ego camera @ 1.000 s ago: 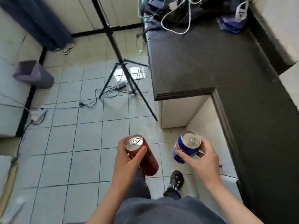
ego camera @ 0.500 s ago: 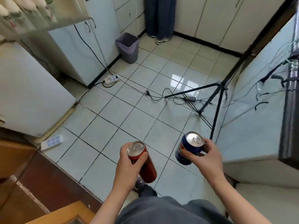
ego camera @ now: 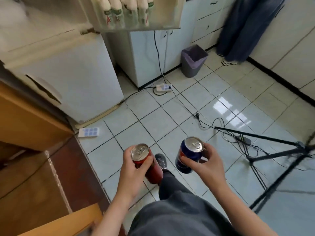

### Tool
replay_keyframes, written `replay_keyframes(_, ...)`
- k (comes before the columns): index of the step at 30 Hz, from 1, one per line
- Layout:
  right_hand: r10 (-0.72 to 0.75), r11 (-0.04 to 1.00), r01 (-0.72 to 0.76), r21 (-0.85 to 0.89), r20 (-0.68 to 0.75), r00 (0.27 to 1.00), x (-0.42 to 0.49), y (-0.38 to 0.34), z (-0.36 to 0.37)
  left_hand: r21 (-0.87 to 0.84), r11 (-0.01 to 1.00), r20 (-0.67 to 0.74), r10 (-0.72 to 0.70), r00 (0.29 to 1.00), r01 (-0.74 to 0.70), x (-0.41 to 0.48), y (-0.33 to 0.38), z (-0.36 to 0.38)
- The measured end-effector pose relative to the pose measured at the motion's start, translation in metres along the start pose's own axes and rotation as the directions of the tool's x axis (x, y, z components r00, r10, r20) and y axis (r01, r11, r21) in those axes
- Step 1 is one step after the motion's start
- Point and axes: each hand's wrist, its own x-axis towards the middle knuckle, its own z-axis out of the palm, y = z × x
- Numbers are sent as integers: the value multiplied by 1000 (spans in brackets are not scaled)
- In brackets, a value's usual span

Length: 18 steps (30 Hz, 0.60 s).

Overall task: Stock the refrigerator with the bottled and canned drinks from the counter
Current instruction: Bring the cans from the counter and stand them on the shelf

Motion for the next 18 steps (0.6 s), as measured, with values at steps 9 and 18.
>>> replay_keyframes(9,-96,991,119,-56,313,945,167,-92,148,-54,996,-280,-80,957,68,150,26,-96)
replay_keyframes(18,-227,949,313,-48,586,778,295,-212,298,-123,992,-508,-36,860,-31,287,94,-203)
